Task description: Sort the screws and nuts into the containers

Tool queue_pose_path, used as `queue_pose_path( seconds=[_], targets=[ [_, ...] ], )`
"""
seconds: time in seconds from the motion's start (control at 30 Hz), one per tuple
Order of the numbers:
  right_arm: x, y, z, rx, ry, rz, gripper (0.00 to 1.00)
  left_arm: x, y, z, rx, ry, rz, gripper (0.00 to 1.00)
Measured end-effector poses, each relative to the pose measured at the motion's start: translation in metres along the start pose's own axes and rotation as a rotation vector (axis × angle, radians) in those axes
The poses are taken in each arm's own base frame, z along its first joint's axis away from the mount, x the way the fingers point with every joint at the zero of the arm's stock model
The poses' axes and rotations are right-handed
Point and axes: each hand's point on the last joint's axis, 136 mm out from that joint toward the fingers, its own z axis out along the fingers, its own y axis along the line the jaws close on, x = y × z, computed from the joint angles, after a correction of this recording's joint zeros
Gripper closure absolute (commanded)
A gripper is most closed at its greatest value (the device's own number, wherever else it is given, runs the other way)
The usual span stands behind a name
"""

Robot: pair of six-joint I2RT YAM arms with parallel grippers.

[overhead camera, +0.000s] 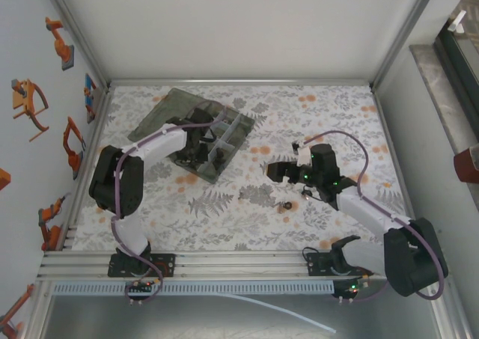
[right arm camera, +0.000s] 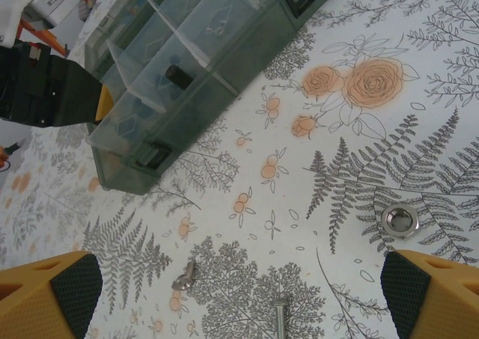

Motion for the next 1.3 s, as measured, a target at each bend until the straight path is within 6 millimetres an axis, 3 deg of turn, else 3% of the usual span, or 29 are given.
queue_pose_path(
  seconds=[0.2, 0.37, 0.47, 0.53, 0.6, 0.67, 0.73, 0.8, 0.9, 1.03, 1.3],
  targets=[
    [0.003, -0.003, -0.003, 0.022, 0.009, 0.006, 0.03, -0.004, 0.000, -0.003, 0.003, -0.023, -0.003, 0.60],
    [0.002, 0.001, -0.011, 0.024, -0.007, -0.001, 0.03, -0.007, -0.017, -0.032, 0.029, -0.113, 0.049, 0.53],
    [0.011, -0.002, -0.021, 0.048, -0.019, 0.009, 0.02, -0.003, -0.056, -0.063, 0.131, -0.193, 0.140, 0.50],
    [0.024, -0.010, -0.028, 0.089, -0.001, 0.039, 0.03, 0.003, -0.096, -0.081, 0.260, -0.216, 0.209, 0.49],
    [0.034, -0.017, -0.030, 0.121, 0.021, 0.064, 0.03, 0.008, -0.123, -0.089, 0.348, -0.227, 0.256, 0.47],
    [0.045, -0.022, -0.034, 0.148, 0.051, 0.097, 0.03, 0.017, -0.144, -0.090, 0.401, -0.207, 0.309, 0.46],
    [0.060, -0.024, -0.044, 0.164, 0.067, 0.134, 0.03, 0.028, -0.182, -0.086, 0.470, -0.187, 0.390, 0.45],
    [0.071, -0.024, -0.053, 0.164, 0.062, 0.160, 0.03, 0.052, -0.221, -0.073, 0.523, -0.146, 0.482, 0.44],
    [0.085, -0.025, -0.064, 0.162, 0.040, 0.197, 0.03, 0.094, -0.257, -0.055, 0.568, -0.061, 0.600, 0.44],
    [0.099, -0.027, -0.072, 0.158, 0.032, 0.236, 0.03, 0.119, -0.283, -0.048, 0.619, -0.012, 0.682, 0.44],
    [0.096, -0.018, -0.085, 0.125, -0.028, 0.240, 0.03, 0.118, -0.302, -0.062, 0.691, -0.044, 0.734, 0.44]
  ],
)
